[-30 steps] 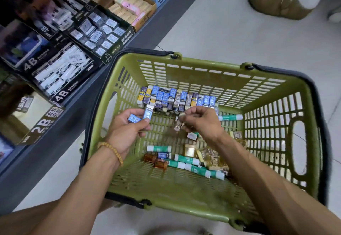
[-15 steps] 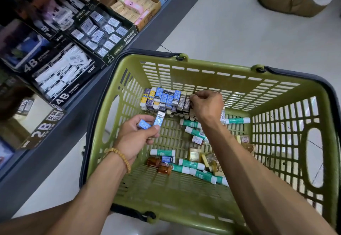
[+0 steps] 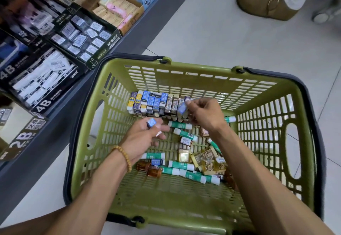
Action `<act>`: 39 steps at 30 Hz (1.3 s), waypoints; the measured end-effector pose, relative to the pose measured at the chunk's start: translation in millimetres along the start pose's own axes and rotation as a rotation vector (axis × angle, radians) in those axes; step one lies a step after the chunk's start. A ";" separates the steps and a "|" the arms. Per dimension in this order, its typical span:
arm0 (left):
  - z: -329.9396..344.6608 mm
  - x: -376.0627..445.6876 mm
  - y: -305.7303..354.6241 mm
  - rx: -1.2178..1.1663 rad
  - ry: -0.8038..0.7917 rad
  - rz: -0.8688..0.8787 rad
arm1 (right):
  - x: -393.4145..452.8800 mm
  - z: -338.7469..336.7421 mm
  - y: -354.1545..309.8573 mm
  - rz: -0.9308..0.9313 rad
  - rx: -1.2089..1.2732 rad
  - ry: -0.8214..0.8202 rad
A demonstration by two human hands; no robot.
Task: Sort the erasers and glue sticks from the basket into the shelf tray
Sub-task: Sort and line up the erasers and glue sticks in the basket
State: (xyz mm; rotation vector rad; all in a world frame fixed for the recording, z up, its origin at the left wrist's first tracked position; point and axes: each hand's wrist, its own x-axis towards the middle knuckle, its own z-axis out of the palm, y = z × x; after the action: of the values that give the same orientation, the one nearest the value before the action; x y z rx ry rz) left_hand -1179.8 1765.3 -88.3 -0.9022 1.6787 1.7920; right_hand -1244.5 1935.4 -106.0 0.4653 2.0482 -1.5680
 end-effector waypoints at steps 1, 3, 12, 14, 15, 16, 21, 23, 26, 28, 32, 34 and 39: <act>-0.2 -0.5 0.6 0.030 -0.036 -0.015 | 7.0 -3.6 1.4 0.004 -0.036 0.053; -0.2 -0.4 1.0 0.122 -0.085 -0.021 | 22.0 -3.7 5.1 0.005 -0.152 0.096; -12.1 12.2 2.2 0.171 0.110 0.065 | 41.2 21.3 16.3 -0.061 -0.260 0.258; -11.8 14.0 4.3 0.148 0.095 0.086 | 28.9 16.5 14.6 -0.134 -0.253 0.256; -10.2 14.5 5.6 0.132 0.083 0.096 | 18.8 13.2 11.7 -0.144 -0.202 0.189; -7.7 15.3 6.4 0.124 0.066 0.110 | 7.8 10.4 9.3 -0.125 -0.144 0.067; 7.2 18.5 7.9 0.231 -0.079 0.179 | -26.5 3.1 17.3 -0.027 -0.032 -0.281; 10.9 22.8 0.1 0.338 -0.132 0.163 | -27.7 -7.8 24.5 0.018 -0.009 -0.223; 10.1 35.3 -26.5 0.762 -0.269 0.137 | -29.7 -30.6 33.0 0.060 -0.033 -0.118; 7.1 44.3 -44.9 1.054 -0.389 0.121 | -31.2 -41.9 38.7 0.058 -0.002 -0.070; 1.8 60.1 -62.0 1.585 -0.563 0.204 | -32.5 -51.8 50.2 0.041 0.021 -0.024; 1.9 63.8 -63.4 1.690 -0.622 0.225 | -31.1 -54.9 53.8 0.048 0.028 -0.014; -0.4 70.7 -64.4 1.673 -0.611 0.236 | -26.4 -53.1 56.5 0.044 0.023 0.005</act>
State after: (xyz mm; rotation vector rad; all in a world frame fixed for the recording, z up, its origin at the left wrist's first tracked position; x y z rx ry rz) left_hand -1176.5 1766.3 -183.9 0.5350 2.0131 0.1834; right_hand -1201.8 2002.9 -124.2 0.5189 2.0120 -1.5674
